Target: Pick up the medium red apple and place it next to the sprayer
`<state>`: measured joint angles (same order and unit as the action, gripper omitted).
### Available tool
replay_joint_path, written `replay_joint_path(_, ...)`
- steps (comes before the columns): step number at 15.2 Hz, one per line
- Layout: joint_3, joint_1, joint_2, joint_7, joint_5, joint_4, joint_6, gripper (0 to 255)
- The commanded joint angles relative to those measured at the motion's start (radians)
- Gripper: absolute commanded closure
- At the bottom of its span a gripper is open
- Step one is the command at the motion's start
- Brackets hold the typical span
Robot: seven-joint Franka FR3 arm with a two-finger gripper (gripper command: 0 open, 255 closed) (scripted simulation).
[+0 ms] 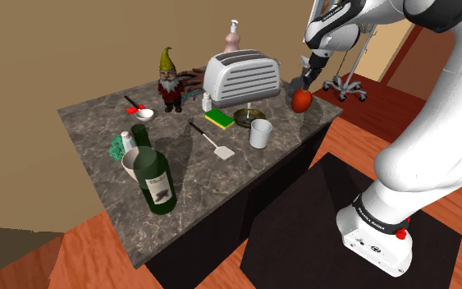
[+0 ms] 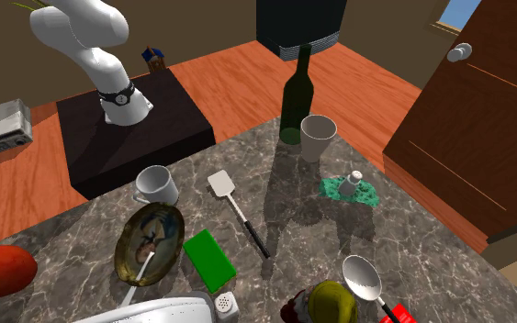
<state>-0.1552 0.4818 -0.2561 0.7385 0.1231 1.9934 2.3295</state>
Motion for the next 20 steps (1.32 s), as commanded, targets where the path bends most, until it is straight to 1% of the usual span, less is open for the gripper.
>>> replay_joint_path(1,0.000,0.000,0.000,0.000,0.000,0.000,0.000,255)
replay_joint_path(2,0.000,0.000,0.000,0.000,0.000,0.000,0.000,255)
replay_joint_path(3,0.000,0.000,0.000,0.000,0.000,0.000,0.000,0)
replay_joint_path(8,0.000,0.000,0.000,0.000,0.000,0.000,0.000,0)
replay_joint_path(12,-0.008,-0.002,0.074,-0.014,-0.022,-0.035,-0.107,0)
replay_joint_path(20,-0.008,-0.002,0.074,-0.014,-0.022,-0.035,-0.107,0)
